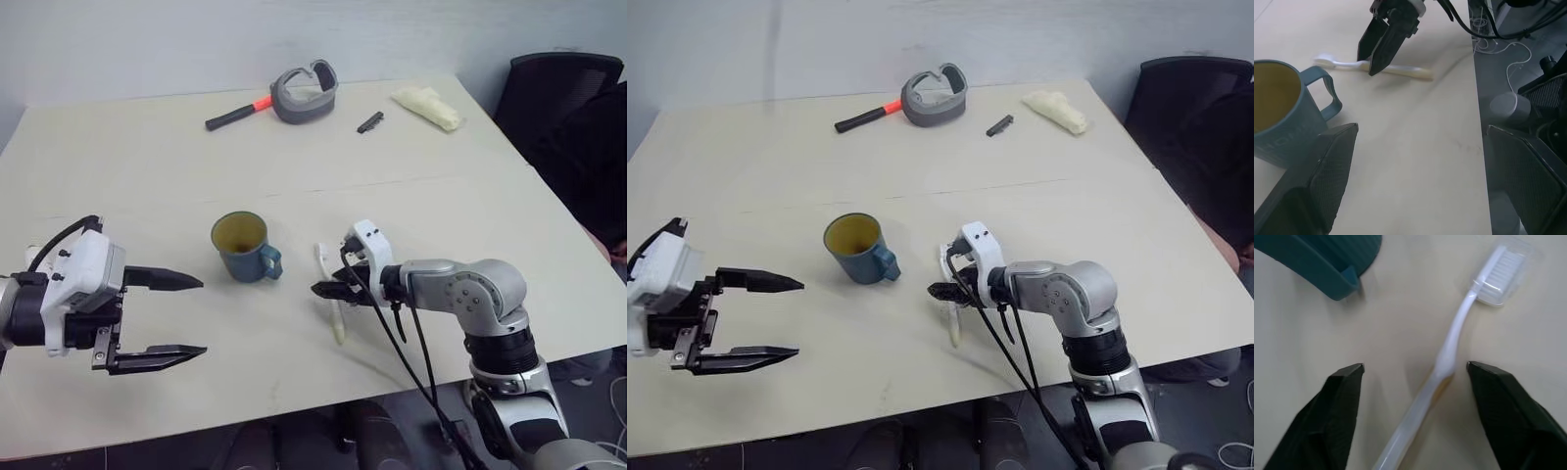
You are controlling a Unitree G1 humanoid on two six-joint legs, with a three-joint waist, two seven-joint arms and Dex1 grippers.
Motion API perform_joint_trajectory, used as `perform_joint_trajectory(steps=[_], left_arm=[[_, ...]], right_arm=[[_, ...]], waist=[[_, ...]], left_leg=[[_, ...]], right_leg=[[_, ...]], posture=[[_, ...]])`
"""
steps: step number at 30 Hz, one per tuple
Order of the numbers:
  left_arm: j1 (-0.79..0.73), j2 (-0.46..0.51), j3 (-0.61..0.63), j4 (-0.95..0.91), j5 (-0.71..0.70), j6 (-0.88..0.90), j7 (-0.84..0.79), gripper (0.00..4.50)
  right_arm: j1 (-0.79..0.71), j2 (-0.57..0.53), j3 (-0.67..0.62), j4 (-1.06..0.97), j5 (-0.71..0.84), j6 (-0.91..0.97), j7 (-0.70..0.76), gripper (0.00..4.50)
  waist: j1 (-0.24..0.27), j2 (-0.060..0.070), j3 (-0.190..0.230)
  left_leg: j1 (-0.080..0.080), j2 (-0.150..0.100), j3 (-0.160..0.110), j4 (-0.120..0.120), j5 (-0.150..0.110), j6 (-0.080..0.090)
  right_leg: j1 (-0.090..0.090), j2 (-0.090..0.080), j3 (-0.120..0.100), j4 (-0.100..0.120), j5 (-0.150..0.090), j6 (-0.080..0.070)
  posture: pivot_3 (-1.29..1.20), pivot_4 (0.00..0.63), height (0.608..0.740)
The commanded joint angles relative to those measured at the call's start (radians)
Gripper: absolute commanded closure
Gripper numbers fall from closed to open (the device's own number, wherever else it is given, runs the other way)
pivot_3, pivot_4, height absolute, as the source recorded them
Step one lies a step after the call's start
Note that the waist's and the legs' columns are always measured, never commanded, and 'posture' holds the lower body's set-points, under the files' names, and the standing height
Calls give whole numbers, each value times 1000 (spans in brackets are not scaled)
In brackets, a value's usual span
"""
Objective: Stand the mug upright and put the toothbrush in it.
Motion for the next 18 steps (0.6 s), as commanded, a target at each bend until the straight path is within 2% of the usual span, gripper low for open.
perform_joint_trajectory(steps=[1, 7, 11, 15, 18], left_arm=[[-33, 9, -1, -18, -24, 11, 17, 0], [-68, 13, -17, 13, -13, 9, 14, 0], [-78, 5, -19, 26, -8, 9, 21, 0], [-53, -21, 21, 50, 8, 17, 41, 0], [-50, -40, 75, 66, -21, 47, 63, 0]], right_arm=[[20, 7, 23, 9, -7, 14, 23, 2313], [33, 8, 26, 11, -35, 1, 33, 4233], [21, 16, -11, -5, -51, -39, 23, 4325], [-110, 17, -143, -24, -90, -146, -37, 4325], [-175, 52, -196, -16, -89, -221, -52, 4325]], waist=[[0, 0, 0], [0, 0, 0], [0, 0, 0], [1, 3, 2], [0, 4, 2]], left_leg=[[0, 0, 0, 0, 0, 0], [0, 2, 0, -1, 0, -2], [0, 2, 1, -1, 0, -2], [-1, 2, 1, 0, 0, -3], [-1, 2, 1, -1, 0, -3]], right_leg=[[0, 0, 0, 0, 0, 0], [0, 2, 0, 0, 0, -1], [0, 2, 0, -1, 0, -1], [-1, 2, 0, -1, -1, -1], [-3, 3, 1, 0, -1, -1]], posture=[[0, 150, 740], [0, 150, 740], [0, 150, 740], [0, 150, 740], [0, 150, 740]])
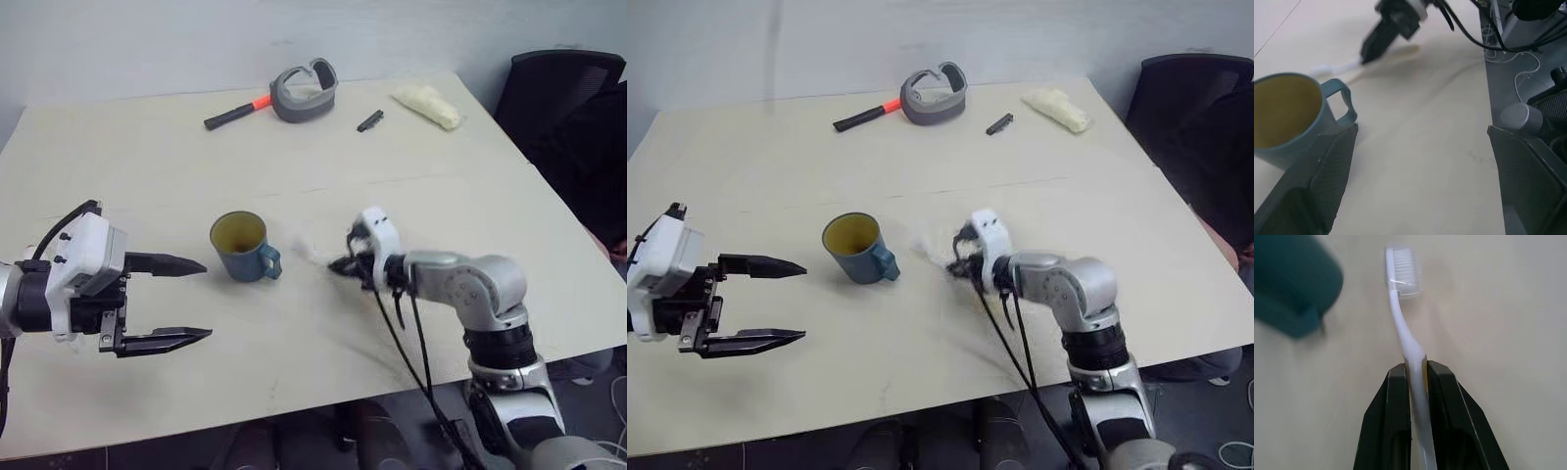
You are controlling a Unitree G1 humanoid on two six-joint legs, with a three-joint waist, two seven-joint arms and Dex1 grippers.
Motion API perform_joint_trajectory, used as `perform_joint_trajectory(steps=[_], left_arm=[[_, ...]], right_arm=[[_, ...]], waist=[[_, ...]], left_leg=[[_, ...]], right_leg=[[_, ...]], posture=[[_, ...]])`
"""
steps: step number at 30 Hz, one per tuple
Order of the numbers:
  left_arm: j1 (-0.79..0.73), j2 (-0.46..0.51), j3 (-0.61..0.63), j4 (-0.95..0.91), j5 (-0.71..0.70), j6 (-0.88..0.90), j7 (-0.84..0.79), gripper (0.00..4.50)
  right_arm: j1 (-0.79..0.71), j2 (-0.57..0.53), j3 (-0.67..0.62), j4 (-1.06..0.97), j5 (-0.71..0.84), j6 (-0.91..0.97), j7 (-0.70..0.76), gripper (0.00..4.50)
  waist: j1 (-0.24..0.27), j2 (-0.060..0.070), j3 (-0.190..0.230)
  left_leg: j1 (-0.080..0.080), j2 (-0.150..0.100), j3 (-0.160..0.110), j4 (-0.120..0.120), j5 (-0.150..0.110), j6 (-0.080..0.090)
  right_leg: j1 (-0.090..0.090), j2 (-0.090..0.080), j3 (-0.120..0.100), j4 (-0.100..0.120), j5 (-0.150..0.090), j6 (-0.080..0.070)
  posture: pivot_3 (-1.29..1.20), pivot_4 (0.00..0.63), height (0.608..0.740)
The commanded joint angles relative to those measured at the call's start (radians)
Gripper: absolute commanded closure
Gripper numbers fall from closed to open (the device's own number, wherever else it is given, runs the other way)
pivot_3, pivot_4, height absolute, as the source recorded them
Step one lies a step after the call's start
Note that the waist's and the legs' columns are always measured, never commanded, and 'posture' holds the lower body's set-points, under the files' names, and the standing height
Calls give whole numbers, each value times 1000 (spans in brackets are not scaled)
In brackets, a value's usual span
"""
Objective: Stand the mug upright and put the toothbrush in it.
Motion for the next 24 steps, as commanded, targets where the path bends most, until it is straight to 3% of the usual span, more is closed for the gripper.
perform_joint_trajectory(steps=[1, 5, 14, 24], left_arm=[[-5, -27, 112, 22, -43, 41, 42, 0], [-26, -58, 170, 40, -94, 90, 106, 0], [-20, -81, 217, 32, -112, 119, 174, 0], [39, -87, 283, -14, -122, 143, 189, 0]], right_arm=[[-109, 60, -102, -20, 16, -138, -10, 4325], [-177, 172, -97, 63, 24, -268, 38, 4325], [-298, 494, -31, 389, -51, -674, 75, 4325], [-234, 604, 78, 473, -60, -819, 139, 4325]], waist=[[1, 0, 0], [-6, 0, 0], [-27, -1, 0], [-29, -2, -1]], left_leg=[[0, 1, 0, -1, 0, -2], [0, 4, 1, -4, 3, -10], [-1, 4, -1, -6, 3, -11], [-3, 4, -1, -6, 3, -11]], right_leg=[[0, 1, -1, 0, 0, -1], [0, 6, -1, 0, -2, -3], [-3, 4, 0, 1, -2, -3], [-7, 1, 0, 2, -2, -3]], posture=[[0, 150, 740], [0, 150, 740], [0, 150, 740], [0, 150, 740]])
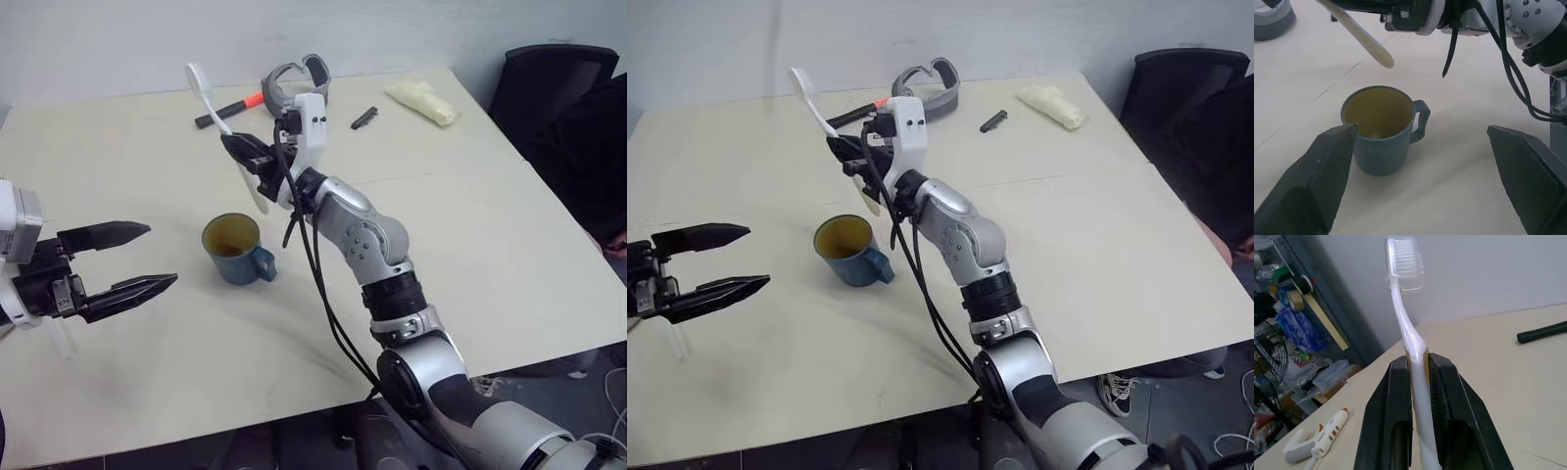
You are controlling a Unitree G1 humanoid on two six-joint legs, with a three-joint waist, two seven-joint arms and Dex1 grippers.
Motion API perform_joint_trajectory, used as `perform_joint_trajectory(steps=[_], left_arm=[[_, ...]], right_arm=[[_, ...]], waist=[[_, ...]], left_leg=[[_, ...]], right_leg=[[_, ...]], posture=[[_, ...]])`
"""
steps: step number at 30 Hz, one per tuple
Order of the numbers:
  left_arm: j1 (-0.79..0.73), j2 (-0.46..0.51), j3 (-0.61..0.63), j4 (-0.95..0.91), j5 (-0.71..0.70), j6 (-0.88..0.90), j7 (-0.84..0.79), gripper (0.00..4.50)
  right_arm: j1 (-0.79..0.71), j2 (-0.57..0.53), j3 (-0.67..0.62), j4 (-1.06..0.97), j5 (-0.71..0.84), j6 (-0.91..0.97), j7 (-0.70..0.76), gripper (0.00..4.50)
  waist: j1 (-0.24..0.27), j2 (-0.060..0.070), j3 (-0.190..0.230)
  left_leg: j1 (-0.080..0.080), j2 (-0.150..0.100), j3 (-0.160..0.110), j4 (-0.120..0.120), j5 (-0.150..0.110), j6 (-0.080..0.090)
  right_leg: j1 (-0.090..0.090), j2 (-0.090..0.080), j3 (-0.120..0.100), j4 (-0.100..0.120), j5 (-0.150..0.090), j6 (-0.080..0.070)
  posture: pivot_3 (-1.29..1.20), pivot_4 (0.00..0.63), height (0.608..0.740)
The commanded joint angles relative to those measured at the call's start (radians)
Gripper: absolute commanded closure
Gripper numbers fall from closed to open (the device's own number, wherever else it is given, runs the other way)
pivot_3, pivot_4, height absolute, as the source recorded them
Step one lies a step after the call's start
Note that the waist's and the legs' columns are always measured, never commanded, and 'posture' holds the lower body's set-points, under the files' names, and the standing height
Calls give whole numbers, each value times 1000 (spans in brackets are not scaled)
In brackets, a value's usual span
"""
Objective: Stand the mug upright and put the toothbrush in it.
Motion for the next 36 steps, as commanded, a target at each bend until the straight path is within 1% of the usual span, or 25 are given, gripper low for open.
perform_joint_trajectory(steps=[1, 7, 12, 15, 17, 19, 21, 23, 26, 27, 28, 29, 31, 32, 34, 36], left_arm=[[10, 5, 50, -26, -20, 1, 3, 0], [11, 10, 42, -25, -21, 1, 8, 0], [2, 17, 29, -16, -14, -5, 4, 0], [0, 19, 21, -12, -8, -11, 2, 0], [-2, 20, 16, -11, -6, -13, 2, 0], [-3, 18, 13, -14, -6, -15, 3, 0], [-5, 17, 11, -15, -6, -17, 4, 0], [-6, 15, 8, -14, -7, -19, 7, 0], [-5, 11, 1, -12, -3, -24, 11, 0], [-4, 9, 0, -9, -2, -24, 12, 0], [-2, 7, -2, -6, 2, -28, 11, 0], [-1, 5, -4, -3, 4, -30, 10, 0], [3, 1, -11, 6, 15, -41, 4, 0], [4, 1, -16, 12, 21, -49, -1, 0], [8, 2, -27, 30, 41, -70, -17, 0], [11, 10, -36, 58, 66, -95, -39, 0]], right_arm=[[46, 117, 49, -21, 15, -40, 34, 4325], [58, 140, 121, -25, 42, -43, 85, 4325], [79, 151, 179, 31, 22, -85, 101, 4325], [74, 156, 193, 68, 17, -118, 105, 4325], [71, 159, 193, 99, 17, -140, 103, 3613], [73, 157, 197, 114, 13, -163, 105, 3189], [77, 146, 203, 111, 7, -180, 111, 2476], [89, 115, 203, 67, 16, -164, 118, 1745], [111, 39, 203, -47, 43, -87, 146, 757], [120, -14, 205, -111, 51, -49, 169, 442], [127, -93, 205, -192, 59, -1, 207, 442], [134, -149, 203, -252, 65, 38, 232, 442], [145, -322, 171, -382, 114, 141, 342, 442], [151, -427, 150, -427, 143, 185, 418, 442], [171, -628, 122, -473, 168, 234, 565, 442], [200, -822, 104, -467, 149, 241, 704, 442]], waist=[[-3, 0, 0], [-12, 0, 0], [-19, -1, 0], [-23, -1, 0], [-23, -1, 0], [-23, -1, 0], [-23, -1, 0], [-23, -1, 0], [-22, -1, 0], [-22, -1, 0], [-21, -1, -1], [-19, -1, -1], [-5, -1, -1], [4, -1, -1], [17, -1, -1], [25, -1, -1]], left_leg=[[-1, 0, 1, 0, 0, 0], [-1, 0, 2, 0, 2, -3], [0, 0, 2, 0, 2, -3], [-1, 0, 1, 0, 2, -3], [-1, 0, 1, 0, 2, -3], [-1, 0, 1, 0, 2, -3], [-1, 0, 1, 0, 2, -3], [-1, 1, 1, 0, 2, -4], [-1, 1, 1, 0, 2, -4], [-1, 1, 1, 0, 2, -4], [-1, 1, 1, 0, 2, -4], [-1, 1, 0, -1, 2, -4], [-2, 0, 0, 0, 2, -3], [-2, 0, 0, 0, 2, -1], [-2, -2, 0, 1, 2, 1], [-2, -4, 1, 1, 1, 3]], right_leg=[[-2, 0, 1, 2, 0, 0], [-5, 0, 2, 8, -2, -3], [-5, 0, 2, 9, -2, -4], [-5, -1, 1, 9, -2, -4], [-5, -2, 1, 9, -2, -4], [-5, -2, 1, 9, -2, -4], [-5, -3, 1, 9, -2, -4], [-6, -4, 1, 9, -2, -4], [-6, -4, 1, 9, -2, -4], [-6, -4, 1, 9, -2, -4], [-6, -4, 1, 9, -2, -4], [-5, -4, 1, 8, -2, -4], [-5, -4, 0, 8, -2, -4], [-5, -4, -1, 8, -2, -4], [-5, -5, 0, 7, -2, -4], [-3, -3, 0, 5, -2, -3]], posture=[[0, 150, 740], [0, 150, 740], [0, 150, 740], [0, 150, 740], [0, 150, 740], [0, 150, 740], [0, 150, 740], [0, 150, 740], [0, 150, 740], [0, 150, 740], [0, 150, 740], [0, 150, 740], [0, 150, 740], [0, 150, 740], [0, 150, 740], [0, 150, 740]])
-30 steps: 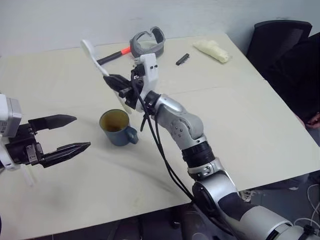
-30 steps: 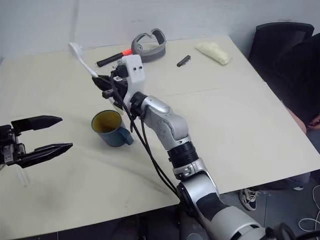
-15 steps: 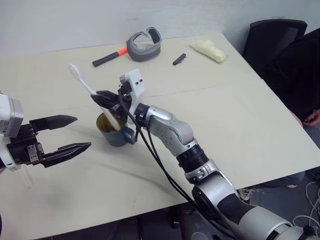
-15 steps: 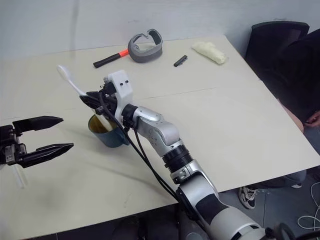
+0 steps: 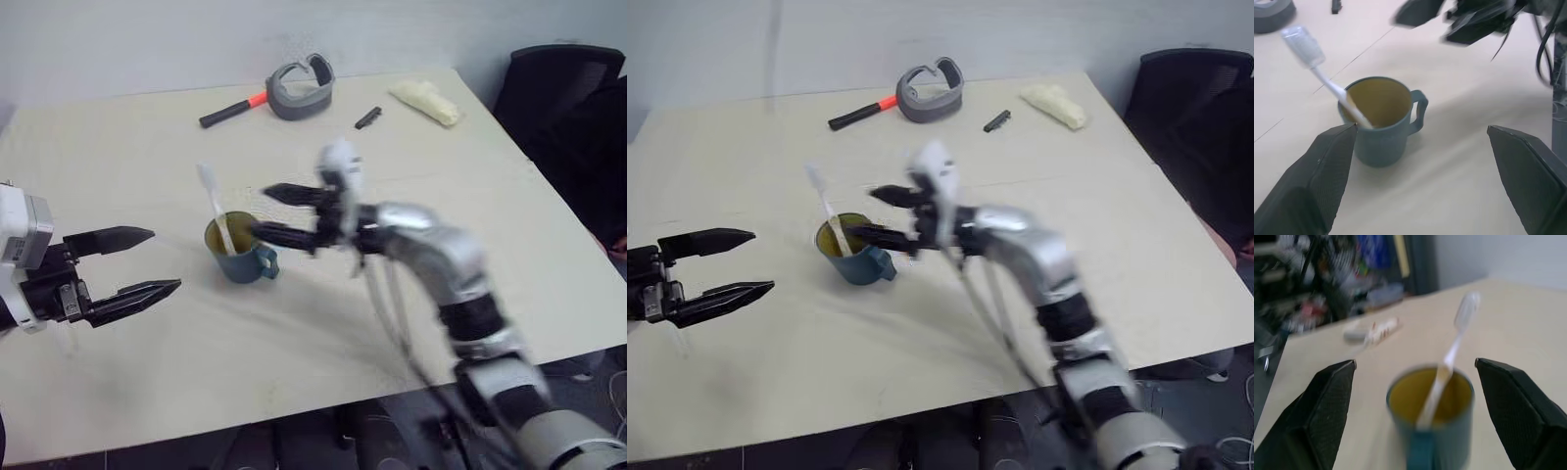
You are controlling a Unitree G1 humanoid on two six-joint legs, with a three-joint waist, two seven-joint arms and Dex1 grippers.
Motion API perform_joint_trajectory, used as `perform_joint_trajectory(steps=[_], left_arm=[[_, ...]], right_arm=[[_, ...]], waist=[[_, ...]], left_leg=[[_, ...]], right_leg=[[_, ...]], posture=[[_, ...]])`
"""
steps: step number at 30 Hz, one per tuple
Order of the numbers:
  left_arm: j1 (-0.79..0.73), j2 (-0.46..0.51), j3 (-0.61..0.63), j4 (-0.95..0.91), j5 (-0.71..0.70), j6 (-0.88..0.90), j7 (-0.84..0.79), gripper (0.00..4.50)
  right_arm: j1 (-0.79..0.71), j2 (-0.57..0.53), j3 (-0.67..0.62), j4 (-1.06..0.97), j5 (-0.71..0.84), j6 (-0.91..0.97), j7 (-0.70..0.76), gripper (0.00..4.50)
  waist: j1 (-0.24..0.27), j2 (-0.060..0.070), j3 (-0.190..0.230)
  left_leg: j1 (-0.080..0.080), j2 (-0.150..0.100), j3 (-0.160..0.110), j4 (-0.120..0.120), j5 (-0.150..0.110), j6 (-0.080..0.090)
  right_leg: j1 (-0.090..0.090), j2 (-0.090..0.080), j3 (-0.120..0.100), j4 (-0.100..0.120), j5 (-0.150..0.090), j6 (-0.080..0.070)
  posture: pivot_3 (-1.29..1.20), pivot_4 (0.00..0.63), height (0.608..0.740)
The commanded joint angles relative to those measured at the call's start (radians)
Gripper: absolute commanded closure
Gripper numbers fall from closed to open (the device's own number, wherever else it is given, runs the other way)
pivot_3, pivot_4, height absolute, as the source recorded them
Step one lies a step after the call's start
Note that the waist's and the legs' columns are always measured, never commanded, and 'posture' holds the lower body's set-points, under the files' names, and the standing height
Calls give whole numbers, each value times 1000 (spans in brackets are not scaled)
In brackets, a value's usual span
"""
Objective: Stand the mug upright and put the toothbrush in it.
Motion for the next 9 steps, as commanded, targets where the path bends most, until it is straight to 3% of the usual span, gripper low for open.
perform_joint_trajectory(steps=[1, 5, 9], left_arm=[[-1, 14, 0, 42, 43, -57, -40, 0], [1, 33, -15, 90, 92, -103, -90, 0], [-3, 46, -36, 128, 124, -139, -131, 0]], right_arm=[[39, -244, -44, -41, 6, 26, 242, 442], [72, -426, -86, 15, -7, 24, 367, 442], [74, -442, -134, 47, -9, 38, 350, 442]], waist=[[10, 0, 0], [7, 0, 0], [2, 0, 0]], left_leg=[[0, 0, 0, 0, 0, 0], [0, 3, 10, -1, -1, -1], [4, 5, 13, -2, -1, -1]], right_leg=[[0, 1, 0, -1, 0, 1], [-1, 6, 1, -5, 0, 0], [-2, 9, 3, -1, -2, -3]], posture=[[0, 150, 740], [0, 150, 740], [0, 150, 740]])
